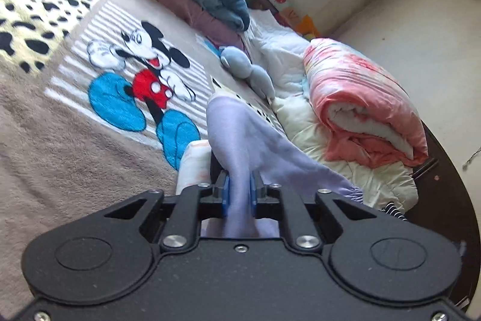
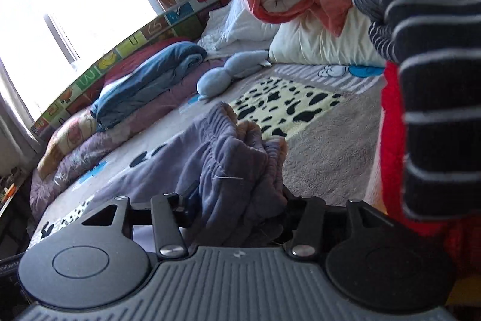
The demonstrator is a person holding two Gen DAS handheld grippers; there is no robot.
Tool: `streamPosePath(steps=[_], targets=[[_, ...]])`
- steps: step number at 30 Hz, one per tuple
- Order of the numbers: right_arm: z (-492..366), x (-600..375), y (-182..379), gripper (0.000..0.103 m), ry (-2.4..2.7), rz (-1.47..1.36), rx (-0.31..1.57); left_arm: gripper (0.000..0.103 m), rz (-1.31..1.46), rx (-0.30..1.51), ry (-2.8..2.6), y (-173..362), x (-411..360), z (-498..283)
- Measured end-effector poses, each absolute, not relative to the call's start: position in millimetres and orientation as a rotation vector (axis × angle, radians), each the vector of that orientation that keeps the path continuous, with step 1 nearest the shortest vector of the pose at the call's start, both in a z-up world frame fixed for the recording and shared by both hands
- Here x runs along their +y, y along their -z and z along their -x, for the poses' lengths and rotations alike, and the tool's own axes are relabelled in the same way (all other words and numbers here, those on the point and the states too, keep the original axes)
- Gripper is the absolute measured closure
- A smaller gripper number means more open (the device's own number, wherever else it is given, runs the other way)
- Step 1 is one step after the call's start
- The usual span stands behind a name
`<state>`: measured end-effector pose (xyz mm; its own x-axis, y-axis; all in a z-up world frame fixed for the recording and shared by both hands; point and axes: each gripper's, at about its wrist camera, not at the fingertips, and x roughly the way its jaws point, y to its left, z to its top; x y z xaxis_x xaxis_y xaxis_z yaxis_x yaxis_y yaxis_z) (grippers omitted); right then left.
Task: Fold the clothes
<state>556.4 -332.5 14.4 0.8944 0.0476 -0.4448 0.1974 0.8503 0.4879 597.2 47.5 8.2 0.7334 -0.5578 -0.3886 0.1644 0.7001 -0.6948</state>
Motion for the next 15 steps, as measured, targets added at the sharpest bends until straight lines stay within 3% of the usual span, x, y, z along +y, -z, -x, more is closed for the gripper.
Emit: streamPosePath(steps=[3, 5, 9, 11, 13, 15], targets=[[-529.0, -325.1, -39.5, 0.036, 0.093, -0.493, 0.395, 0.073, 0.659, 0.584, 0.423, -25.7, 49.4, -575.7], [-505.7, -321.3, -54.7, 0.019, 0.099, -0.442, 0.342, 0.065, 0.671, 0.561, 0.443, -33.9, 52.0, -553.9], [-455.4, -319.4, -65.6, 0.016, 0.050, -0.433, 0.321, 0.043, 0.668, 0.534, 0.465, -51.7, 49.9, -503.3], [-434.5, -317.8, -66.2, 0.004, 0.016, -0.452, 0.360, 0.027, 0.638, 0.538, 0.461, -61.8, 43.1, -478.0], [-413.6, -316.1, -66.9, 0.001, -0.018, -0.470, 0.399, 0.023, 0.584, 0.543, 0.450, -73.9, 34.3, -452.2], [-392.7, -314.5, -67.6, 0.001, -0.052, -0.489, 0.438, 0.012, 0.489, 0.526, 0.411, -87.0, 22.5, -424.4]])
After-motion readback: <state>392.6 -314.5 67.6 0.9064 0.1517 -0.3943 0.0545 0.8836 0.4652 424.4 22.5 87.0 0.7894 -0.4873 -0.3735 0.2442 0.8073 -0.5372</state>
